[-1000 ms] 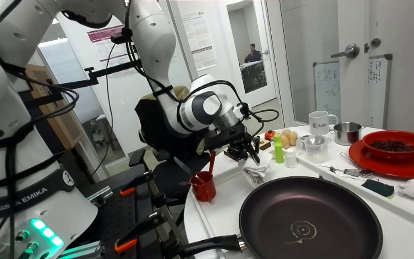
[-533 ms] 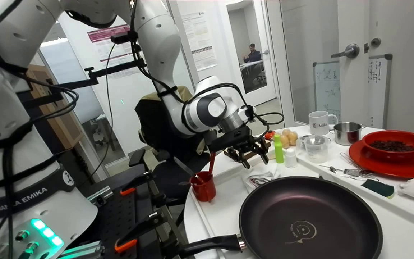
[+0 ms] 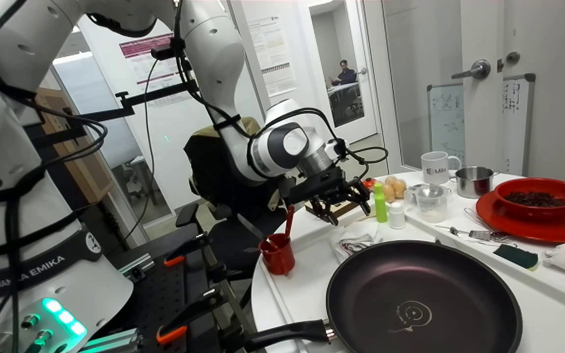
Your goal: Use the white towel to wipe the pan
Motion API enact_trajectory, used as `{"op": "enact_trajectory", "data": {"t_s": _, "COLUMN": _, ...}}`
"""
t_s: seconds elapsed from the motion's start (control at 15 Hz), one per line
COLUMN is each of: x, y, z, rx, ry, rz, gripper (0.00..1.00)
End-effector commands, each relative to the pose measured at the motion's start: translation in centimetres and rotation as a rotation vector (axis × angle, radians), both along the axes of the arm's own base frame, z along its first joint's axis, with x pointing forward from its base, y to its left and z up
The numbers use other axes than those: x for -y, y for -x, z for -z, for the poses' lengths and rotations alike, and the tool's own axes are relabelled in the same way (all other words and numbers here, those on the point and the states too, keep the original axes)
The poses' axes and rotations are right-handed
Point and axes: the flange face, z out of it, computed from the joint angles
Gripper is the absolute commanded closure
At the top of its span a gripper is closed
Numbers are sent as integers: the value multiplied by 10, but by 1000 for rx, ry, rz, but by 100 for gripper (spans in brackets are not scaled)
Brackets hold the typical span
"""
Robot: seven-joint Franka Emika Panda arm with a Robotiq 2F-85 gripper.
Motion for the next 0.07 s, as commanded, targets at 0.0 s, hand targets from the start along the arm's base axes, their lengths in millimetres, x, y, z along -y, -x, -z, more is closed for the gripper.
{"op": "enact_trajectory", "data": {"t_s": 0.0, "x": -1, "y": -1, "z": -1, "rx": 1, "ry": 0, "rz": -1, "gripper": 0}}
